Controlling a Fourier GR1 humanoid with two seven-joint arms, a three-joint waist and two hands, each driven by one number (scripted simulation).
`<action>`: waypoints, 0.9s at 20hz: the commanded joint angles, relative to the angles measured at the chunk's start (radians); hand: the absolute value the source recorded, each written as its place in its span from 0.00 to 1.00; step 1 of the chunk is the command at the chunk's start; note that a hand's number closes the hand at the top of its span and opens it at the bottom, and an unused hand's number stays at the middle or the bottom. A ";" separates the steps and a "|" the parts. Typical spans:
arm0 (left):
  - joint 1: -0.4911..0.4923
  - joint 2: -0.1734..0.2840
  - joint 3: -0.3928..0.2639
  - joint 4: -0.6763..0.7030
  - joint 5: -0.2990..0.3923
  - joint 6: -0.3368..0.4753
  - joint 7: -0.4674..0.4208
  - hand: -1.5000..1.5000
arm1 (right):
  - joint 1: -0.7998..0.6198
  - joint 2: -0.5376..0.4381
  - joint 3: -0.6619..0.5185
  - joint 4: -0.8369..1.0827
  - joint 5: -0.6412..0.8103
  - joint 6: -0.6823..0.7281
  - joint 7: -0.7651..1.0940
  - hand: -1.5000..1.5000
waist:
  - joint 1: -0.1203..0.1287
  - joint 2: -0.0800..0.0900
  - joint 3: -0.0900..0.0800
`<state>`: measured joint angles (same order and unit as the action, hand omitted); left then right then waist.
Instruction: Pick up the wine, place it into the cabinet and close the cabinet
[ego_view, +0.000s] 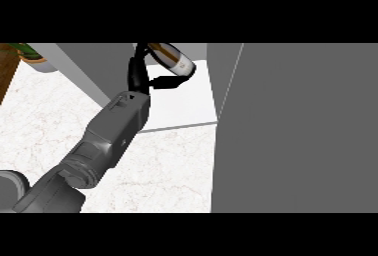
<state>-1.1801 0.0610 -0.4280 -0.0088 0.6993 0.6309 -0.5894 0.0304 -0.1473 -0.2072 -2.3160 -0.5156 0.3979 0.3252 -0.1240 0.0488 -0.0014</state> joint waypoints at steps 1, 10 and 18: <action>0.024 0.033 0.001 0.008 -0.004 0.007 -0.024 0.00 | 0.049 0.010 0.003 -0.031 -0.021 0.021 -0.009 0.00 | -0.009 0.000 0.000; 0.006 0.015 0.016 -0.008 -0.001 -0.082 -0.060 0.00 | 0.016 0.031 0.017 -0.001 0.022 -0.005 -0.018 0.00 | 0.016 -0.003 -0.001; -0.001 -0.059 0.053 -0.035 0.019 -0.068 -0.125 0.00 | 0.023 0.008 0.013 -0.023 -0.002 0.009 0.001 0.00 | 0.027 -0.014 -0.001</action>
<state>-1.1842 0.0232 -0.3890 -0.0350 0.7120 0.5649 -0.6803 0.0459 -0.1266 -0.1870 -2.3138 -0.4976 0.4083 0.3081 -0.0982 0.0386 -0.0019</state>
